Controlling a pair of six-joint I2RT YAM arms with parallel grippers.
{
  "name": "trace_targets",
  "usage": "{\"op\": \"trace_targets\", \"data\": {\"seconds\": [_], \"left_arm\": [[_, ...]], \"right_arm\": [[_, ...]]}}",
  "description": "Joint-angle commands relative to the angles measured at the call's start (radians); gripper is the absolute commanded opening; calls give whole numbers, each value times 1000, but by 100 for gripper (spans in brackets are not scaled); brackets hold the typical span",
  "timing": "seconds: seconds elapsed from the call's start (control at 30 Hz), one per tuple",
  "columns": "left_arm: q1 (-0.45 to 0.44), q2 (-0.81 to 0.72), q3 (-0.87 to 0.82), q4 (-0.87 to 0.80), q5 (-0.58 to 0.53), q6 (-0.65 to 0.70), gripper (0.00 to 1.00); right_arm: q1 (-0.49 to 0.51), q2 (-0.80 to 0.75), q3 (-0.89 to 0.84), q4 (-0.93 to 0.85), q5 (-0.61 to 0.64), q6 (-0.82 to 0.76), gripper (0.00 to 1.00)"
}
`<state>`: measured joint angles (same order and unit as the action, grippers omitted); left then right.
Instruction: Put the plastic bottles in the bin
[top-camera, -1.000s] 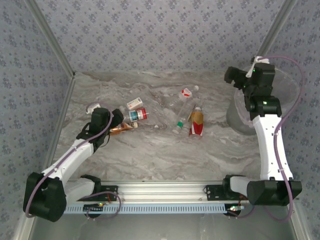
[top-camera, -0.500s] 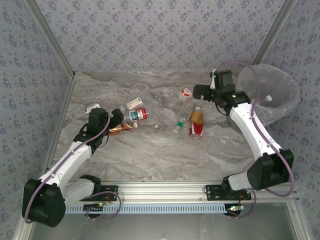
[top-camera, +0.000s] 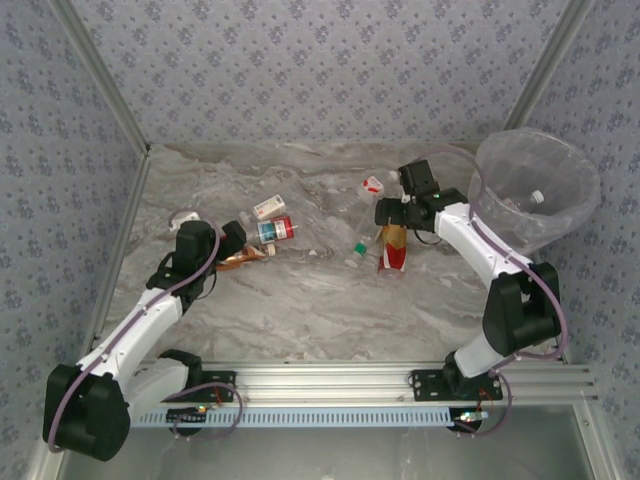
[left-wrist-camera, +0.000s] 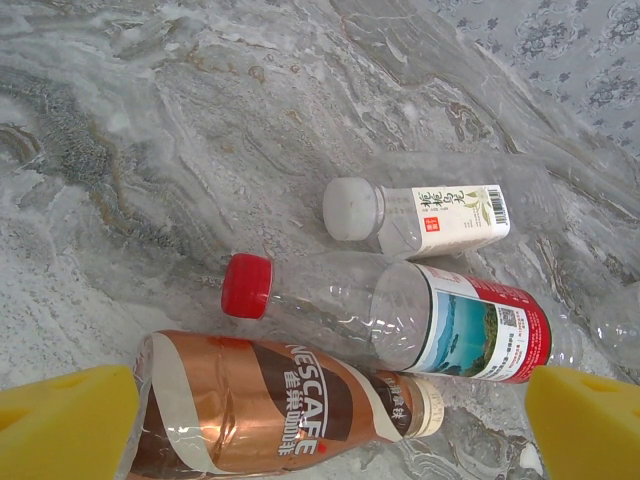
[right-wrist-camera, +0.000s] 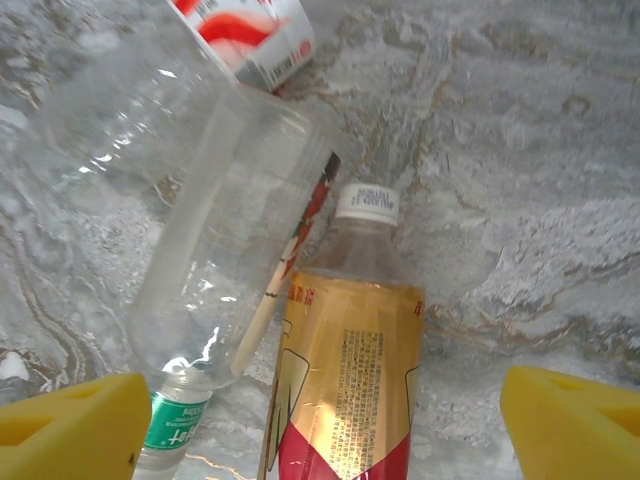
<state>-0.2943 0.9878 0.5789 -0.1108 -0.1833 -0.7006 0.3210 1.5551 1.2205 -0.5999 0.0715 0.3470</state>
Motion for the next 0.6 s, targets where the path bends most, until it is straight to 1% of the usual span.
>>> {"op": "trace_targets", "data": {"seconds": [0.0, 0.2, 0.33, 0.57], "left_arm": [[3, -12, -5, 14, -16, -1, 99], [3, -9, -5, 14, -20, -7, 99], [4, -14, -4, 2, -25, -5, 99], [4, -15, -10, -3, -32, -9, 99]], "right_arm": [[7, 33, -19, -19, 10, 9, 91], [5, 118, -19, -21, -26, 15, 90], [4, 160, -12, -44, 11, 21, 87], [0, 187, -19, -60, 34, 30, 83]]}}
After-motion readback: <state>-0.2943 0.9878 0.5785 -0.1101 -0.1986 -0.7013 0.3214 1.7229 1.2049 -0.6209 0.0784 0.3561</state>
